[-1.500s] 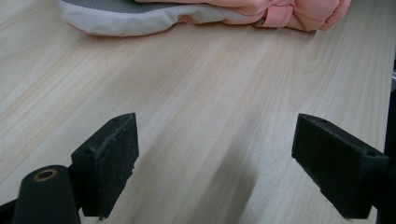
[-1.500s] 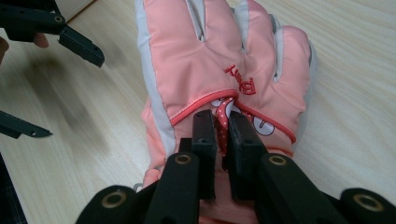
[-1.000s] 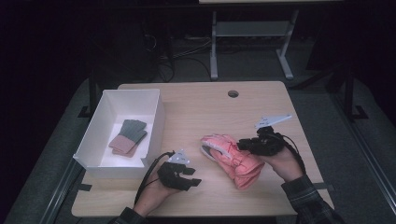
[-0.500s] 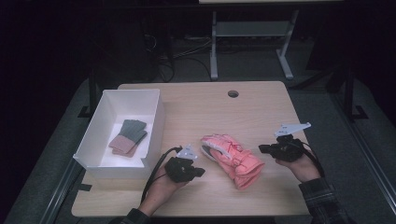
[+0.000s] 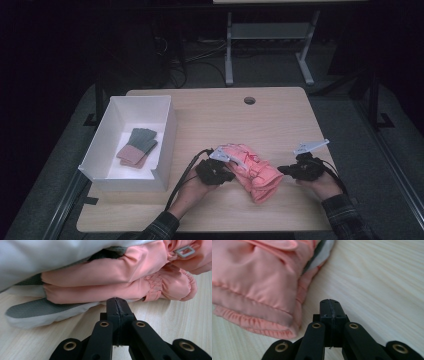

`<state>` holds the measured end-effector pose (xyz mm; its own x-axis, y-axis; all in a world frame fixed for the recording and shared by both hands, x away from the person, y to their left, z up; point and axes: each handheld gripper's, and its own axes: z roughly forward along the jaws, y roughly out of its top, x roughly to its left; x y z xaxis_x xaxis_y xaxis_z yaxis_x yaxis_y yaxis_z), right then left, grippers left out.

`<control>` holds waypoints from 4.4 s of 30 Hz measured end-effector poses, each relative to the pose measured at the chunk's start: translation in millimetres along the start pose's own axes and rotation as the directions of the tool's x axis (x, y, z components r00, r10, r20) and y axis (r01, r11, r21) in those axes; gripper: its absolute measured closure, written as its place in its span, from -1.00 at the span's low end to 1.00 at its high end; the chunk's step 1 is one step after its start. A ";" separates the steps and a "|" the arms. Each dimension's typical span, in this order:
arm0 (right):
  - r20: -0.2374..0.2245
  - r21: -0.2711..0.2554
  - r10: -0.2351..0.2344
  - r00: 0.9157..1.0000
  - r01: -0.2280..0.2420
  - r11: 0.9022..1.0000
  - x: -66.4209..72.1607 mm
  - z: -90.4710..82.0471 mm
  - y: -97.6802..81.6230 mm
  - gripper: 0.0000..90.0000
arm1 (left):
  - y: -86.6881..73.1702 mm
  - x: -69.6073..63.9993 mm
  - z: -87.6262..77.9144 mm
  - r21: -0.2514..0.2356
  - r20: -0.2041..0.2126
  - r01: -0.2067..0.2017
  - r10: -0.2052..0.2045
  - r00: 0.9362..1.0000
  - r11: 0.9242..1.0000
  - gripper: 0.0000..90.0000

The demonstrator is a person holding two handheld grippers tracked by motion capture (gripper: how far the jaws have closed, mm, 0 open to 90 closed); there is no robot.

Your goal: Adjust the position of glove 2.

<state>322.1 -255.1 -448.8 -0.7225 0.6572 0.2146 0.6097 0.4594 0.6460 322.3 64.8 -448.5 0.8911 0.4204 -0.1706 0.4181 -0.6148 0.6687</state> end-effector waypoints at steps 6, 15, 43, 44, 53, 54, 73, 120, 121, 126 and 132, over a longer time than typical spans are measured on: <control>-0.039 0.056 -0.037 0.999 0.039 0.998 11.8 12.0 0.7 1.00 | -3.1 -0.2 2.0 0.017 0.005 -0.021 0.021 1.000 1.000 0.99; -0.101 0.055 -0.081 0.992 0.087 0.995 38.1 17.6 2.6 1.00 | -10.5 1.8 -6.1 0.028 0.026 -0.028 0.028 0.999 0.999 0.99; -0.270 0.056 -0.219 0.938 0.242 0.969 125.2 50.9 7.3 1.00 | -20.0 12.8 -18.0 0.057 0.050 -0.011 0.008 0.999 0.998 0.99; -0.267 0.058 -0.218 0.939 0.242 0.969 124.4 50.0 7.2 1.00 | -19.7 13.2 -18.8 0.065 0.045 -0.010 0.007 0.999 0.998 0.99; -0.185 -0.015 -0.169 0.968 0.169 0.986 99.8 10.2 2.0 1.00 | -20.5 19.5 -37.6 0.034 0.010 0.037 -0.037 0.999 0.999 0.99; -0.174 -0.030 -0.163 0.971 0.160 0.987 97.1 4.4 1.9 1.00 | -21.1 19.3 -39.5 0.030 0.007 0.046 -0.046 0.999 0.998 0.99; -0.108 -0.131 -0.137 0.985 0.123 0.984 79.9 12.9 24.1 1.00 | -22.8 22.2 -41.9 0.036 0.004 0.063 -0.063 0.998 0.997 0.99; -0.029 0.000 -0.142 0.989 0.142 0.990 89.6 43.9 23.9 1.00 | 42.0 4.2 -10.2 0.013 0.037 0.076 -0.076 0.996 0.997 -0.66; -0.029 0.000 -0.142 0.989 0.142 0.990 89.6 43.9 23.9 1.00 | 40.2 4.6 -7.1 0.014 0.037 0.092 -0.093 0.995 0.996 -0.67; -0.026 -0.001 -0.144 0.989 0.144 0.990 89.4 44.8 23.4 1.00 | 33.8 9.7 -0.8 0.038 0.041 0.108 -0.109 0.993 0.993 -0.70; -0.027 0.002 -0.150 0.988 0.150 0.989 89.4 46.4 22.6 1.00 | 24.0 16.3 9.0 0.062 0.102 0.167 -0.172 0.980 0.984 -0.72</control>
<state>286.4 -158.3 -449.0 -0.8143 0.5645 0.1349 0.4949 0.5540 0.6694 348.4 50.9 -441.7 0.8190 0.4499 -0.3560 0.5708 -0.5765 0.5846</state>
